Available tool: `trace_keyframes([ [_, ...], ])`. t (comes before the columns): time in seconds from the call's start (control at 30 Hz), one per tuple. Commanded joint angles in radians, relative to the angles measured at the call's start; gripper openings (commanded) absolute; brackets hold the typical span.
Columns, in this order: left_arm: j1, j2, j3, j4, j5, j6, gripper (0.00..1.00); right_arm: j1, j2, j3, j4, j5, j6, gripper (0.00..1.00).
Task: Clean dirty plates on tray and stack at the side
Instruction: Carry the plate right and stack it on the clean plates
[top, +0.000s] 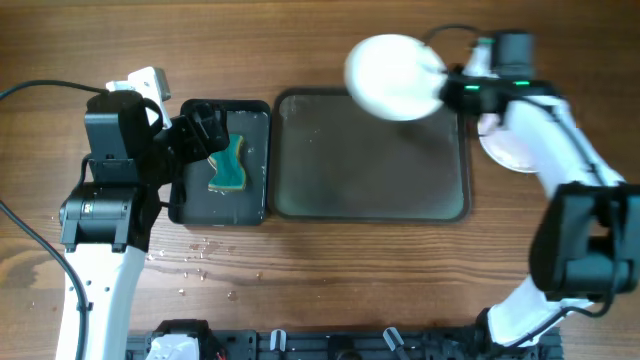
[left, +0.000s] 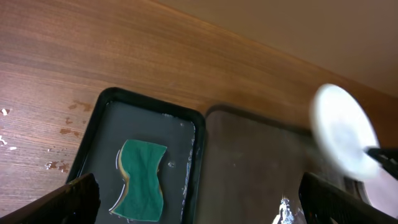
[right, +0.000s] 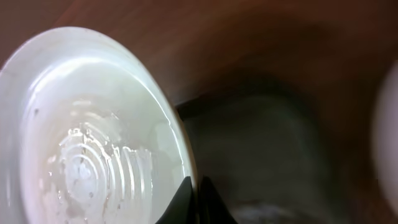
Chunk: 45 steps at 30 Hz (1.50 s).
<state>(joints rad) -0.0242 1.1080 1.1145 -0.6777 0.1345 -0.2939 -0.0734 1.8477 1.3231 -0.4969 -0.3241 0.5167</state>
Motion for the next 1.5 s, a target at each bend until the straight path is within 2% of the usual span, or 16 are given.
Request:
trace_keyframes([
  [0.0, -0.002, 0.001, 0.011, 0.002, -0.006, -0.006, 1.0, -0.171, -0.006, 0.012, -0.077, -0.043, -0.077, 0.04],
  [0.2, -0.002, 0.001, 0.011, 0.002, -0.006, -0.005, 1.0, -0.401, -0.006, 0.012, -0.173, -0.04, -0.154, 0.06],
  [0.3, -0.002, 0.001, 0.011, 0.002, -0.006, -0.006, 1.0, -0.468, -0.006, 0.012, -0.191, 0.011, -0.154, 0.06],
  [0.47, -0.002, 0.001, 0.011, 0.002, -0.006, -0.006, 1.0, -0.5, -0.006, 0.01, -0.208, 0.147, -0.154, 0.05],
  [0.63, -0.002, 0.001, 0.011, 0.002, -0.006, -0.006, 1.0, -0.493, -0.006, 0.01, -0.217, 0.177, -0.152, 0.07],
  [0.67, -0.002, 0.001, 0.011, 0.002, -0.006, -0.006, 1.0, -0.493, -0.006, 0.01, -0.22, 0.179, -0.15, 0.09],
  [0.7, -0.002, 0.001, 0.011, 0.002, -0.006, -0.006, 1.0, -0.493, -0.006, 0.01, -0.221, 0.18, -0.15, 0.19],
  [0.77, -0.002, 0.001, 0.011, 0.002, -0.006, -0.005, 1.0, -0.493, -0.006, 0.01, -0.223, 0.179, -0.15, 0.52],
  [0.83, -0.002, 0.001, 0.011, 0.002, -0.005, -0.006, 1.0, -0.493, -0.006, 0.01, -0.227, 0.178, -0.15, 0.65],
  [1.0, -0.002, 0.001, 0.011, 0.002, -0.006, -0.005, 1.0, -0.472, -0.006, 0.01, -0.245, 0.099, -0.169, 0.69],
  [1.23, -0.002, 0.001, 0.011, 0.002, -0.006, -0.006, 1.0, -0.311, -0.006, 0.01, -0.23, 0.091, -0.421, 0.71],
  [1.33, -0.002, 0.001, 0.011, 0.002, -0.006, -0.006, 1.0, -0.213, -0.006, 0.01, -0.218, 0.091, -0.504, 0.77],
  [1.4, -0.002, 0.001, 0.011, 0.002, -0.006, -0.006, 1.0, -0.149, -0.006, 0.01, -0.208, 0.091, -0.535, 0.87],
  [1.47, -0.002, 0.001, 0.011, 0.002, -0.006, -0.006, 1.0, -0.086, -0.006, 0.01, -0.197, 0.091, -0.565, 0.89],
])
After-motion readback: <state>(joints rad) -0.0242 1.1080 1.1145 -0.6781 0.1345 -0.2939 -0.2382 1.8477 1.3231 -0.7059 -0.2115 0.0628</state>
